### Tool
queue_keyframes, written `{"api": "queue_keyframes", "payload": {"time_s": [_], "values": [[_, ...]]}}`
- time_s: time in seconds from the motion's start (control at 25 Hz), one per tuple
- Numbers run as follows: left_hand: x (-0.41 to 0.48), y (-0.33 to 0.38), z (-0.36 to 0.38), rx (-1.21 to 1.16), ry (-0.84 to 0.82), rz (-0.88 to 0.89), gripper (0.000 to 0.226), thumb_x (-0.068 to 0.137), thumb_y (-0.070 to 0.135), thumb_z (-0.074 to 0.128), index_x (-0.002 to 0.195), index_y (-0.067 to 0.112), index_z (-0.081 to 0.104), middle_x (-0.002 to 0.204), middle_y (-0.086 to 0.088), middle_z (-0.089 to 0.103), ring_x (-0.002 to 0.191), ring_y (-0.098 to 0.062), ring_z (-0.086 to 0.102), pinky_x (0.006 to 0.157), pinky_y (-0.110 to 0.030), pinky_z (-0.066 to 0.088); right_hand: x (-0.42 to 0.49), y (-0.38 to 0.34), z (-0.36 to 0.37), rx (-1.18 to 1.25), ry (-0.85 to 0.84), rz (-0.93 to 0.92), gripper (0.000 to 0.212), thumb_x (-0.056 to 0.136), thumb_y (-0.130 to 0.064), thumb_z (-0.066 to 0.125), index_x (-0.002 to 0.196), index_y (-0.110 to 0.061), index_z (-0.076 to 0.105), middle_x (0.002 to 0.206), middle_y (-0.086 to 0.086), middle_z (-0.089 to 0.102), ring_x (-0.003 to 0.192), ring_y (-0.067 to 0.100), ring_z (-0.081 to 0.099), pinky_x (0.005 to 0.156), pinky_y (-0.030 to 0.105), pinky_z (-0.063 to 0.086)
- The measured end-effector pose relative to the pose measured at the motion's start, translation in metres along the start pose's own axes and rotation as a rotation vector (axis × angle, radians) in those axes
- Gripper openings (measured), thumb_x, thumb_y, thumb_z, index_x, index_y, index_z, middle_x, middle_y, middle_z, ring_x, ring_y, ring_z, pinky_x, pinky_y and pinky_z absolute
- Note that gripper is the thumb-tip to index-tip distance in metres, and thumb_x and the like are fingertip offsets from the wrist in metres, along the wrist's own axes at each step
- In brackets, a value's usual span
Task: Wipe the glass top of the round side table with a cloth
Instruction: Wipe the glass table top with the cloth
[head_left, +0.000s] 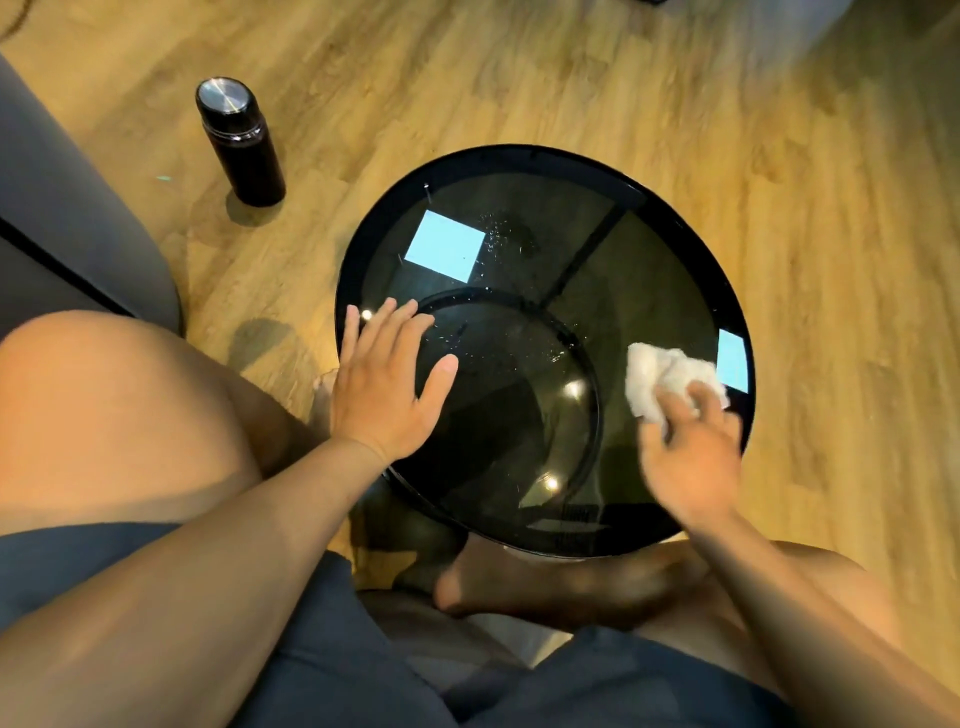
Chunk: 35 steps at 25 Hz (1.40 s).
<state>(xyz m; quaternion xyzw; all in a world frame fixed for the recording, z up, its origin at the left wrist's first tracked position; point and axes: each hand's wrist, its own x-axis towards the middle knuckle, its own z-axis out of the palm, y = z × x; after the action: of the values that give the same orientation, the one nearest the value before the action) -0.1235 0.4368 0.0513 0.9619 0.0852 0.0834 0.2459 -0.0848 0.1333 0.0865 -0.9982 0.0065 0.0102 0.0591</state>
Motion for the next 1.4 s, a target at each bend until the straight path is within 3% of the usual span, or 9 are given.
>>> {"api": "queue_keyframes", "payload": {"time_s": [0.12,0.24,0.36,0.48,0.6,0.72,0.92,1.2,1.4], "values": [[0.0,0.0,0.0,-0.016,0.009,0.007,0.062,0.097,0.055,0.024,0.134,0.016,0.053,0.147,-0.007,0.051,0.145,-0.027,0.035,0.122,-0.053,0.007,-0.074,-0.062,0.01,0.132,0.007,-0.232,0.047,0.078,-0.033,0.048,0.116,-0.016,0.068,0.133,0.019,0.052,0.106,0.041,0.048,0.091,0.045,0.046],[-0.002,-0.002,0.0,-0.033,0.025,0.035,0.056,0.097,0.049,0.029,0.132,0.014,0.055,0.144,-0.009,0.052,0.144,-0.028,0.035,0.123,-0.052,0.006,-0.111,-0.104,0.011,0.178,-0.197,-0.581,0.041,0.078,-0.035,0.052,0.115,-0.024,0.067,0.135,0.008,0.048,0.11,0.031,0.048,0.087,0.04,0.048],[-0.002,-0.002,0.001,-0.036,0.035,0.04,0.055,0.098,0.048,0.029,0.13,0.014,0.056,0.143,-0.009,0.054,0.143,-0.028,0.036,0.123,-0.051,0.005,-0.078,-0.066,0.002,0.11,-0.209,-0.79,0.037,0.076,-0.035,0.053,0.108,-0.025,0.069,0.128,0.005,0.054,0.093,0.03,0.054,0.072,0.041,0.054],[-0.002,-0.003,0.001,-0.043,0.033,0.019,0.057,0.097,0.052,0.027,0.131,0.016,0.056,0.143,-0.008,0.054,0.143,-0.027,0.037,0.123,-0.052,0.005,-0.011,0.018,-0.01,-0.063,-0.089,-0.622,0.041,0.076,-0.035,0.049,0.111,-0.028,0.068,0.132,0.007,0.056,0.092,0.037,0.059,0.071,0.043,0.055],[-0.001,-0.003,0.002,-0.05,0.025,0.003,0.06,0.096,0.055,0.025,0.132,0.018,0.054,0.145,-0.006,0.052,0.144,-0.026,0.035,0.123,-0.053,0.007,0.064,0.085,-0.025,-0.191,-0.105,-0.168,0.046,0.079,-0.032,0.047,0.124,-0.03,0.059,0.141,0.005,0.047,0.111,0.041,0.054,0.082,0.043,0.051],[0.0,-0.003,0.002,-0.043,0.013,-0.033,0.066,0.094,0.062,0.02,0.134,0.021,0.052,0.147,-0.004,0.05,0.146,-0.026,0.033,0.122,-0.055,0.009,0.08,0.073,-0.024,-0.148,-0.095,0.04,0.049,0.08,-0.04,0.042,0.124,-0.026,0.059,0.139,0.011,0.05,0.117,0.039,0.053,0.093,0.044,0.048],[0.0,-0.001,0.001,-0.053,0.005,-0.02,0.067,0.095,0.063,0.02,0.134,0.019,0.052,0.145,-0.005,0.052,0.145,-0.026,0.035,0.122,-0.053,0.009,-0.022,-0.026,-0.014,-0.067,-0.076,-0.132,0.046,0.071,-0.044,0.045,0.108,-0.024,0.065,0.118,0.01,0.056,0.101,0.036,0.058,0.078,0.034,0.048],[-0.003,0.001,-0.003,-0.04,0.022,0.035,0.058,0.095,0.049,0.031,0.13,0.011,0.056,0.14,-0.011,0.056,0.142,-0.03,0.038,0.123,-0.052,0.007,-0.092,-0.112,-0.008,0.072,-0.333,-0.754,0.03,0.073,-0.048,0.054,0.095,-0.028,0.058,0.105,0.001,0.048,0.087,0.023,0.056,0.053,0.03,0.045],[-0.003,0.001,-0.002,-0.054,0.031,0.017,0.058,0.095,0.051,0.031,0.13,0.011,0.055,0.14,-0.01,0.056,0.142,-0.029,0.038,0.124,-0.049,0.004,-0.002,0.029,-0.023,-0.242,-0.209,-0.367,0.033,0.078,-0.051,0.044,0.105,-0.036,0.056,0.116,-0.001,0.051,0.099,0.024,0.061,0.062,0.03,0.044]]}}
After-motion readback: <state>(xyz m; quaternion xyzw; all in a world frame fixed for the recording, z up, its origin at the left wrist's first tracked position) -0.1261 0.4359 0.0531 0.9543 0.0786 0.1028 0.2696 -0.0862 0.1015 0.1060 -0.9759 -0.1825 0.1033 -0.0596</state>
